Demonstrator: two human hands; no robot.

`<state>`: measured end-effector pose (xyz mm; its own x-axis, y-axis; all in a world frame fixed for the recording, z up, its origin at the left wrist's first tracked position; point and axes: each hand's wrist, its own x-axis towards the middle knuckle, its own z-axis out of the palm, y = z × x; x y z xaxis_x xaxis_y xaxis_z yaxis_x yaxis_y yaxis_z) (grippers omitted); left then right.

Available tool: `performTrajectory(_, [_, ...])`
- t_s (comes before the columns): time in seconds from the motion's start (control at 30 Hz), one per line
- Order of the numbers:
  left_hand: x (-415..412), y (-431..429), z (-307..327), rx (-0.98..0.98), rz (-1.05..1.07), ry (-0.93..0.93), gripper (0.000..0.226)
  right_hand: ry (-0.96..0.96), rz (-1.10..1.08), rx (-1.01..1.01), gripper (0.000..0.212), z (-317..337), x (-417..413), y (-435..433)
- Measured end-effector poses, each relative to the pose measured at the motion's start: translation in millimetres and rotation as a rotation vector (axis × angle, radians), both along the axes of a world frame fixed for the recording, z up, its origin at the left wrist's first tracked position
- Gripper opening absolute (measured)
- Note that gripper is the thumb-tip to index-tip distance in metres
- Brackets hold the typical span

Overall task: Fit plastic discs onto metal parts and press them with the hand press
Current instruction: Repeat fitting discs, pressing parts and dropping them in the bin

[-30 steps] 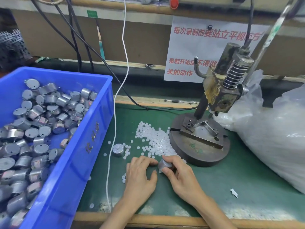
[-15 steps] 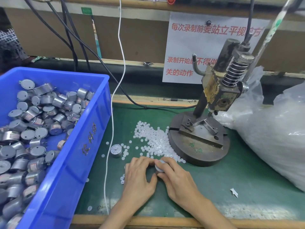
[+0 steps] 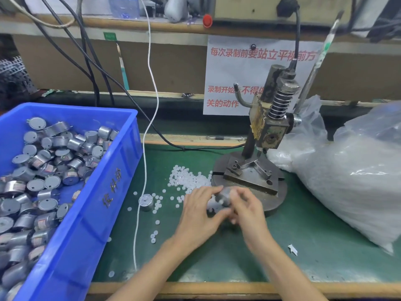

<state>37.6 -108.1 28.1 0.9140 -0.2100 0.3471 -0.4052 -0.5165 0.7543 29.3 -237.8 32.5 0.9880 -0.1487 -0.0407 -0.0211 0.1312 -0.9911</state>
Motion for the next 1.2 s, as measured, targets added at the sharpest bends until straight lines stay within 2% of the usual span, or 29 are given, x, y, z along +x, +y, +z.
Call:
performTrajectory(0.1, [33, -41, 23, -0.012, -0.021, -0.047, 0.029, 0.156, -0.101, 0.118, 0.021, 25, 23, -28])
performTrajectory(0.23, [69, -80, 26, 0.269, 0.082, -0.069, 0.037, 0.212, -0.129, -0.072, 0.02, 42, 37, -59])
performTrajectory(0.3, [76, -87, 19, 0.269, 0.113, -0.06, 0.037, 0.198, -0.113, -0.205, 0.02, 42, 34, -71])
performTrajectory(0.4, [80, -90, 16, 0.151, 0.111, -0.065, 0.034, 0.107, -0.194, -0.355, 0.019, 53, 35, -92])
performTrajectory(0.57, [86, -89, 18, 0.188, 0.104, -0.092, 0.024, -0.35, -0.567, -0.44, 0.024, 147, 77, -121])
performTrajectory(0.6, [87, -88, 19, 0.189, 0.101, -0.087, 0.024, -0.383, -0.563, -0.438, 0.031, 171, 91, -125])
performTrajectory(0.67, [87, -88, 23, 0.198, 0.092, -0.068, 0.025, -0.302, -0.434, -0.4, 0.037, 213, 116, -129])
performTrajectory(0.73, [87, -88, 25, 0.213, 0.084, -0.052, 0.027, -0.225, -0.308, -0.358, 0.017, 234, 126, -128])
performTrajectory(0.77, [87, -88, 26, 0.216, 0.082, -0.048, 0.027, -0.238, -0.325, -0.374, 0.011, 236, 124, -126])
performTrajectory(0.8, [87, -88, 25, 0.213, 0.082, -0.047, 0.027, -0.295, -0.379, -0.407, 0.016, 232, 120, -122])
performTrajectory(0.9, [88, -88, 23, 0.194, 0.088, -0.062, 0.027, -0.603, -0.567, -0.394, 0.027, 193, 84, -107])
performTrajectory(0.97, [89, -88, 21, 0.201, 0.084, -0.073, 0.028, -0.763, -0.582, -0.335, 0.028, 163, 57, -98])
performTrajectory(1.1, [90, -88, 19, 0.223, 0.096, -0.088, 0.029, -0.824, -0.522, -0.216, 0.015, 137, 43, -86])
performTrajectory(1.2, [89, -89, 18, 0.243, 0.096, -0.1, 0.031, -0.835, -0.623, -0.215, 0.023, 144, 50, -81])
